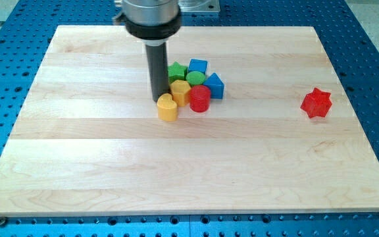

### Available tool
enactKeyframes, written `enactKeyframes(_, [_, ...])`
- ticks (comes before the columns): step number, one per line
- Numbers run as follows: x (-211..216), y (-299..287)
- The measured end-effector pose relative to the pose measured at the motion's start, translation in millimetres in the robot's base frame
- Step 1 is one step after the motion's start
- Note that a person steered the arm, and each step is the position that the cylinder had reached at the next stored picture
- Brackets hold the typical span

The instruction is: Move the yellow heart close to the yellow hexagon

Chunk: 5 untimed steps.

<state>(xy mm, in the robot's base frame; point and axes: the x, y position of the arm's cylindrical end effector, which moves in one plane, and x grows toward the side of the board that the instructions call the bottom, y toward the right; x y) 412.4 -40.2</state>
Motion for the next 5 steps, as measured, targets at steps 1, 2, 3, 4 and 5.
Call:
enactKeyframes(1, [19, -13])
enactKeyframes(2, [24, 31])
enactKeyframes(3, [8, 43])
enactKeyframes(4, [10, 15])
enactKeyframes(5, [79, -28])
